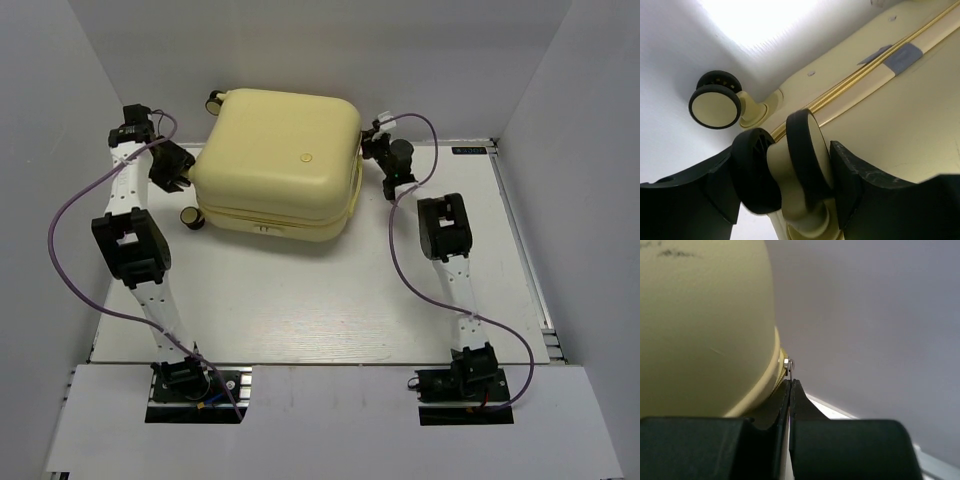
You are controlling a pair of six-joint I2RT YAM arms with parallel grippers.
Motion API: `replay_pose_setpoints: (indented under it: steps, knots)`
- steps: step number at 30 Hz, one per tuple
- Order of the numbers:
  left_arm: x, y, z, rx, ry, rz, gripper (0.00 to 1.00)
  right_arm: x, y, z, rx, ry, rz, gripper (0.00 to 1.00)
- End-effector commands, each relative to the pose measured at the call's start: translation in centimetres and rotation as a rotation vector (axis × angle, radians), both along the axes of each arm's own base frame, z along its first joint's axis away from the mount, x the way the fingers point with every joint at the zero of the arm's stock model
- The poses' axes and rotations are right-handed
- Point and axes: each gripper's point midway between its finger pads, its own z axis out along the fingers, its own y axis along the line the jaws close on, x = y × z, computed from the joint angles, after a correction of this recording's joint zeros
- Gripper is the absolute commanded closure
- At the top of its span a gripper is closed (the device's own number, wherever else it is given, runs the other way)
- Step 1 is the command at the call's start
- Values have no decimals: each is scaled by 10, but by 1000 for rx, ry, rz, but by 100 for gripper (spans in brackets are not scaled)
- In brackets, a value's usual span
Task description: Pack the luggage
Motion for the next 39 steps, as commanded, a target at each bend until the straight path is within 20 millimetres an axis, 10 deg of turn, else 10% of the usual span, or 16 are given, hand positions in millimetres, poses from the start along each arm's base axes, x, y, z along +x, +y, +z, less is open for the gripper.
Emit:
replay_pose_setpoints:
  steps: [1, 8, 25, 31, 39]
  knots:
    - [95, -17, -79, 63, -187, -222, 100, -15, 4, 40, 4, -98, 268, 100]
    - [131, -70, -63, 13, -353, -425, 100, -162, 59, 42, -180, -30, 870, 100]
    - [112, -187, -45, 22, -383, -718, 82, -406, 73, 85, 20, 114, 1205, 100]
    - [113, -213, -36, 7, -429, -747, 74, -429, 73, 64, 28, 259, 1147, 100]
    - [108, -213, -41, 16, -426, -758, 75, -300, 7, 19, 12, 400, 239, 100]
